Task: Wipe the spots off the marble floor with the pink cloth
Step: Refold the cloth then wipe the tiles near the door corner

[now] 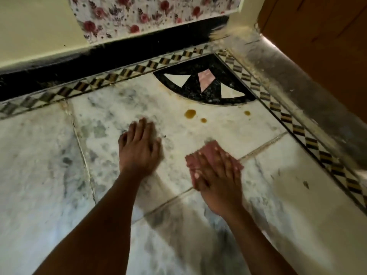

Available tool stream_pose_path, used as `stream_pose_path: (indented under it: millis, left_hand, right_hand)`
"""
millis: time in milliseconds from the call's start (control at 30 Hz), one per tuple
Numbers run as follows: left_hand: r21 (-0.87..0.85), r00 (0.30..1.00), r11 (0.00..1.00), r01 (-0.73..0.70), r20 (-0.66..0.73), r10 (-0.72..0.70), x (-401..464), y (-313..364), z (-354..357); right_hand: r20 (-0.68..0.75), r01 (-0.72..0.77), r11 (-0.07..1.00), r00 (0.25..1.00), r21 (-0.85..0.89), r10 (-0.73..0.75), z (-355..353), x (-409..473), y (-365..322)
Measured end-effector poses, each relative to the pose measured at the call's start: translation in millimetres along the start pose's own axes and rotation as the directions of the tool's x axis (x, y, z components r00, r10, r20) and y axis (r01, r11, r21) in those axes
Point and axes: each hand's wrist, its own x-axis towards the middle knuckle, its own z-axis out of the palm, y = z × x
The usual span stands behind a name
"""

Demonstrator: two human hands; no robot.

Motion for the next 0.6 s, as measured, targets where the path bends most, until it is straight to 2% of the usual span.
stream_pose_path:
  millis: [67,133,167,233,267,333,367,400,467,533,600]
  left_hand:
    - [-0.004,1.000,1.000,0.012,-0.021,-0.012,1.7,1.0,-1.0]
    - [-0.006,0.999,1.000,0.006,-0.040,-0.007,-1.3,1.8,0.0]
    - [-0.009,0.999,1.000,0.010,-0.040,-0.010,-0.6,0.8,0.0]
    - [-0.022,0.998,0.999,0.034,-0.043,-0.035,2.6,0.7,-0.2]
    - [-0.020,0.998,0.999,0.045,-0.038,-0.046,1.8,1.8,-1.5]
    - [-0.015,0.998,0.999,0.050,-0.043,-0.050,1.6,4.2,-3.9]
    - [-0.011,0.998,0.999,0.048,-0.045,-0.048,0.7,4.5,-5.0]
    - [-0.006,0.998,0.999,0.043,-0.037,-0.043,2.3,4.0,-7.8]
    - [-0.008,0.999,0.999,0.049,-0.013,-0.049,1.8,4.3,-6.5]
    - [-0.008,0.999,0.999,0.047,-0.011,-0.047,2.2,5.4,-6.2]
    - [-0.023,0.999,0.999,0.045,-0.025,-0.046,1.4,3.4,-3.5]
  right_hand:
    - [0.008,-0.173,0.985,0.985,-0.001,0.173,-4.7,5.5,9.7]
    - [-0.029,-0.370,0.923,0.927,0.107,0.375,-13.8,50.3,-1.8]
    - [-0.057,-0.410,0.896,0.904,0.171,0.425,-18.8,81.3,-16.8]
    - [-0.030,-0.343,0.928,0.936,0.147,0.351,-25.9,124.3,-48.9]
    - [-0.036,-0.230,0.968,0.971,0.105,0.235,-20.7,129.1,-59.9]
    - [-0.048,0.044,0.999,0.998,0.025,-0.042,-7.8,106.9,-63.8]
    - [-0.067,0.117,0.993,0.991,0.008,-0.117,-3.2,80.3,-56.6]
    - [-0.096,0.129,0.992,0.987,0.005,-0.128,-1.7,53.5,-46.9]
    - [-0.085,0.011,0.999,0.996,0.044,-0.008,-6.7,34.8,-22.3]
    - [-0.025,-0.180,0.983,0.983,0.047,0.181,-16.1,70.7,-15.9]
    - [-0.051,-0.274,0.958,0.959,0.085,0.279,-23.6,129.0,-40.9]
